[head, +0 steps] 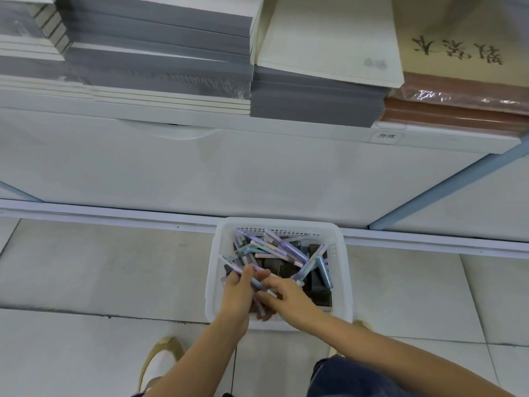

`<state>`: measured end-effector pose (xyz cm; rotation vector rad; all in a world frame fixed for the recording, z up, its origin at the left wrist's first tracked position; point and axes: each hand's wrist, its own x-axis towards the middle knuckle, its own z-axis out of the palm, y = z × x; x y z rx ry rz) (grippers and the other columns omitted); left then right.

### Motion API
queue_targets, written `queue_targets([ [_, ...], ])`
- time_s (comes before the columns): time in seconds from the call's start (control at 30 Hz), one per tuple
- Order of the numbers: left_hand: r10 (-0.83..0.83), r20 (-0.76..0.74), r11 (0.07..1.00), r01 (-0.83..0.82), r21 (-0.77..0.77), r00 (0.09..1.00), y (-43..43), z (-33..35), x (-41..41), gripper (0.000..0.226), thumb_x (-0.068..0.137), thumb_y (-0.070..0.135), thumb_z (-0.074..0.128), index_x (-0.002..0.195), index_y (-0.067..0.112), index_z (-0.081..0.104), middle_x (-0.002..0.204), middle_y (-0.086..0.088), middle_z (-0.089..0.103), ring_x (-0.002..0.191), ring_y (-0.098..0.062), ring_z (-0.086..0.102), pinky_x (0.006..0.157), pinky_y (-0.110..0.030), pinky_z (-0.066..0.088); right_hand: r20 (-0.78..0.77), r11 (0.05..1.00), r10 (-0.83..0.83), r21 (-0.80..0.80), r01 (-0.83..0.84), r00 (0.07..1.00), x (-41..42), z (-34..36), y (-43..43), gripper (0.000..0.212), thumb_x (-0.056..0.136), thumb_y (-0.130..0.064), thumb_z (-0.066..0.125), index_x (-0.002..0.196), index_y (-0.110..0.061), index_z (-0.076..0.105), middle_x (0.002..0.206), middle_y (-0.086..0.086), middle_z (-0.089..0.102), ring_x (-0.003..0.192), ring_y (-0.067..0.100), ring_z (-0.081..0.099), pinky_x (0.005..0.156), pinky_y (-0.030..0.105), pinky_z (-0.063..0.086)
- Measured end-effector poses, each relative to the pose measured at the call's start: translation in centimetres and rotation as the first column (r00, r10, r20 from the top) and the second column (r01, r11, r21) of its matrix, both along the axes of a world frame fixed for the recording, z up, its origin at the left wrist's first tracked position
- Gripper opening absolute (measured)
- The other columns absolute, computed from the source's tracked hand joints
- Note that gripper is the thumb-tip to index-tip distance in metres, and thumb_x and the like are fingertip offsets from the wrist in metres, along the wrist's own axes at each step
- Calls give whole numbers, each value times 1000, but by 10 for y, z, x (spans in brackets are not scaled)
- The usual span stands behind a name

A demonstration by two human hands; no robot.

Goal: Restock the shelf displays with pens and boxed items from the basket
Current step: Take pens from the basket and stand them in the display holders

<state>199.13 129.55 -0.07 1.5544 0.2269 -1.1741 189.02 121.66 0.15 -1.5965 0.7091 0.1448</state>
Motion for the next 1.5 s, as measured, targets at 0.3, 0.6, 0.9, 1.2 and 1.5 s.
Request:
queue_targets([
  [0.3,-32,193,999,29,18,981,7,-4,13,20,104,20,39,93,9,52,52,8,34,45,-5,28,41,-19,29,-41,898,-44,-439,21,998,36,-23,-76,39,89,-27,68,124,-14,56,116,0,62,104,11,59,94,32,50],
  [0.6,-51,202,997,39,63,978,10,-8,22,21,103,20,42,92,7,54,49,11,40,46,-6,31,45,-22,31,-406,394,330,-761,-515,852,71,-54,-69,44,88,-35,64,122,-12,48,117,9,44,93,22,52,63,31,39],
  [0.9,-34,198,999,30,26,980,11,-9,26,21,103,20,42,91,10,55,54,8,40,49,-6,33,47,-21,33,-294,426,332,-801,-420,896,71,-50,-79,28,98,-33,48,111,-10,58,112,5,47,100,20,47,84,32,37],
  [1.2,-79,324,997,81,5,943,-6,-8,24,31,104,23,38,104,9,66,96,-4,70,90,-14,64,76,-19,50,100,949,-10,-313,41,995,59,16,-89,29,102,-29,42,99,-5,58,88,-1,67,83,19,65,75,28,53],
  [1.5,-135,100,969,153,-194,986,-23,2,-3,30,104,31,37,100,30,67,95,-16,71,84,-23,70,79,-39,59,15,949,-267,178,260,964,43,17,-59,32,102,-31,43,123,-10,54,115,3,63,96,0,62,73,10,51],
])
